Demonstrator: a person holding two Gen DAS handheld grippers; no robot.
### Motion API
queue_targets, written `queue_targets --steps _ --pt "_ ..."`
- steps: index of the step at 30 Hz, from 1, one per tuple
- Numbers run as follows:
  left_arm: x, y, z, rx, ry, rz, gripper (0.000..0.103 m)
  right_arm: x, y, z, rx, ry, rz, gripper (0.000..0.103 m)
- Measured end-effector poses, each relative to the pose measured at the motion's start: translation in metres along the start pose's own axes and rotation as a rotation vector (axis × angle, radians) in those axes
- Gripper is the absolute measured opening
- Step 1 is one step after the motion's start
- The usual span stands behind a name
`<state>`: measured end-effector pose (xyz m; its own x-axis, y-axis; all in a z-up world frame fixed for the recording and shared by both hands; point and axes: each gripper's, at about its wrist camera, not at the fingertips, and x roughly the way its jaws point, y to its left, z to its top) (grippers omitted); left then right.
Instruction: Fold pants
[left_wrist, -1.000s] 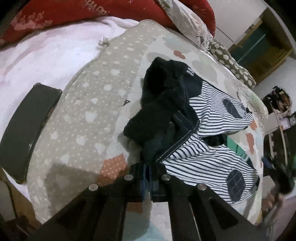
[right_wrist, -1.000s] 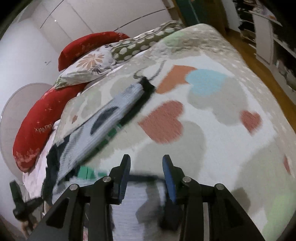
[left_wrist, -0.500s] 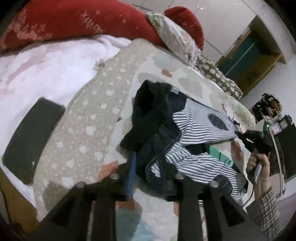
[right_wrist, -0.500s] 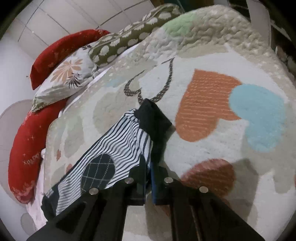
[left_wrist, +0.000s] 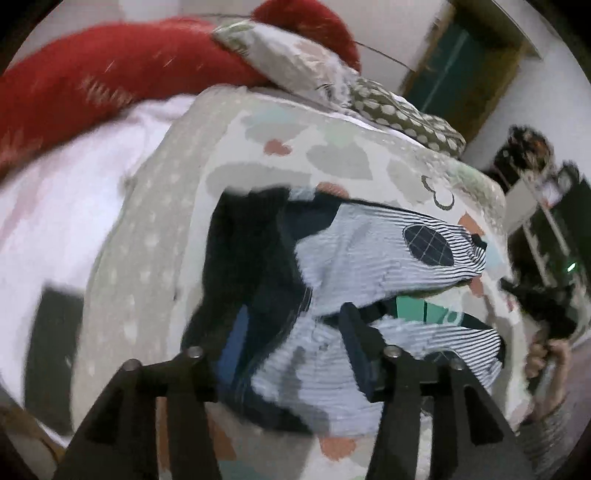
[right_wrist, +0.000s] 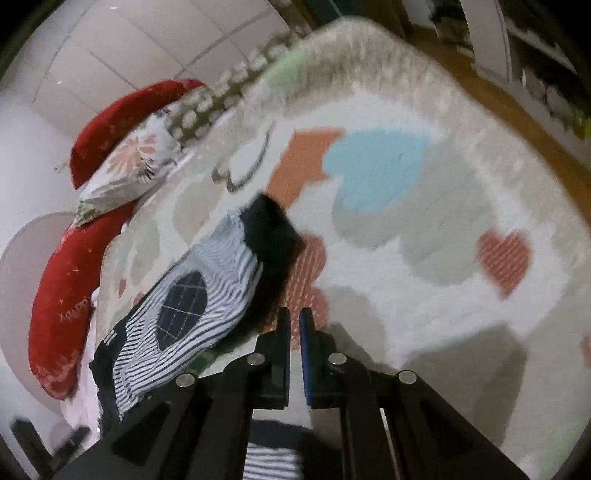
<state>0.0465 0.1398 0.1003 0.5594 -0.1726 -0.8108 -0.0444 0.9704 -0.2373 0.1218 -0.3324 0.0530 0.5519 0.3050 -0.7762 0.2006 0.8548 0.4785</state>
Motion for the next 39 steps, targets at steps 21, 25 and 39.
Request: queue_targets --steps 21,25,39 --pt "0.190 -0.027 0.113 0.289 0.262 -0.159 0.074 0.154 0.140 0.061 -0.729 0.291 -0.011 0.079" --pt "0.192 -0.041 0.104 0.385 0.275 -0.148 0.076 0.164 0.141 0.045 -0.814 0.286 -0.025 0.079" --pt "0.103 -0.061 0.077 0.396 0.100 -0.078 0.004 0.084 0.159 0.025 -0.736 0.153 0.063 0.005"
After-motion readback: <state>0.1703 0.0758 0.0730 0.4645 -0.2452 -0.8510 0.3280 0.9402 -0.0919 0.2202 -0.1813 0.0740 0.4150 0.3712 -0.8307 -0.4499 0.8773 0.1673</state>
